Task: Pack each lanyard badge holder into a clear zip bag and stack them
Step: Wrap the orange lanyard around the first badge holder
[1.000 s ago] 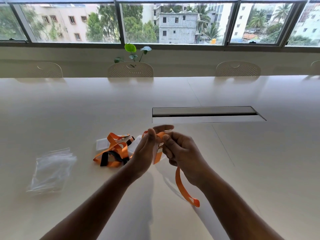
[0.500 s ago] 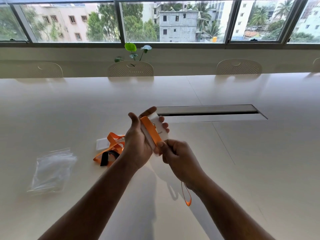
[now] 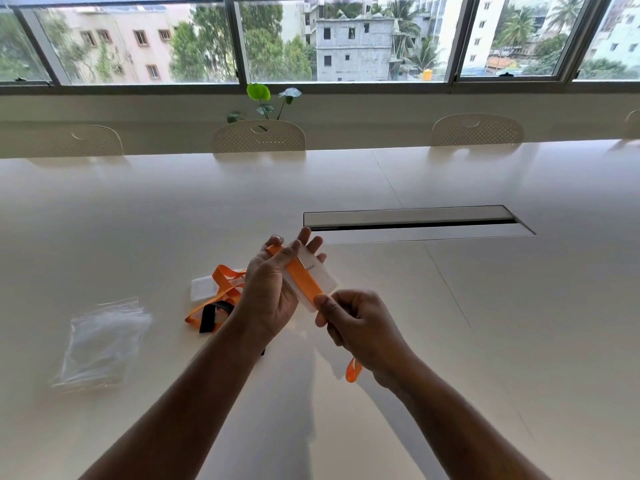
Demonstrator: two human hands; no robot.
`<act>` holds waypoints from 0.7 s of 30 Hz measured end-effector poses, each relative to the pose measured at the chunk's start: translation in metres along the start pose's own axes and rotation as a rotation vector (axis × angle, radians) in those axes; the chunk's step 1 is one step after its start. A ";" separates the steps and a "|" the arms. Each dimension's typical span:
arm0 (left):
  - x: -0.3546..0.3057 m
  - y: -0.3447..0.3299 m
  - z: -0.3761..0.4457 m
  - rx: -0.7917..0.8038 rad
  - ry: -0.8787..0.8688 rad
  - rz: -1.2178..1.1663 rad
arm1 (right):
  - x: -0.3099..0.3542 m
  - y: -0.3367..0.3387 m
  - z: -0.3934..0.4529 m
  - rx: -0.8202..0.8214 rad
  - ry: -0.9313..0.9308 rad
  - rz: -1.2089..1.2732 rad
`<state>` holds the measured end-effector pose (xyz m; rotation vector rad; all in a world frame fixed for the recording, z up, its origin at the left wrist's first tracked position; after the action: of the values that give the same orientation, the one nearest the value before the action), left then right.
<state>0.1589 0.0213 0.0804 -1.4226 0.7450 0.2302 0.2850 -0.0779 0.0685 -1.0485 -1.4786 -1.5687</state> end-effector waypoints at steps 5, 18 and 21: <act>-0.008 0.002 0.001 0.021 -0.058 0.101 | -0.001 -0.003 0.000 0.036 0.027 0.084; -0.012 0.008 0.007 -0.074 0.005 -0.055 | 0.003 -0.002 0.005 0.068 0.040 0.044; -0.011 0.009 0.007 -0.084 0.059 -0.080 | 0.007 -0.004 0.003 -0.004 0.137 0.065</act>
<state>0.1480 0.0321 0.0793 -1.5414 0.7324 0.1600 0.2789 -0.0740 0.0733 -0.9622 -1.3364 -1.5664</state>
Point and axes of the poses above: each hand's wrist, its own z-axis towards the middle knuckle, its own y-axis out of the back of the hand, x = y × z, the point moved 2 cm from there along z, towards the middle knuckle, and after that the axes turned 12 degrees about -z, right-handed, at the moved point
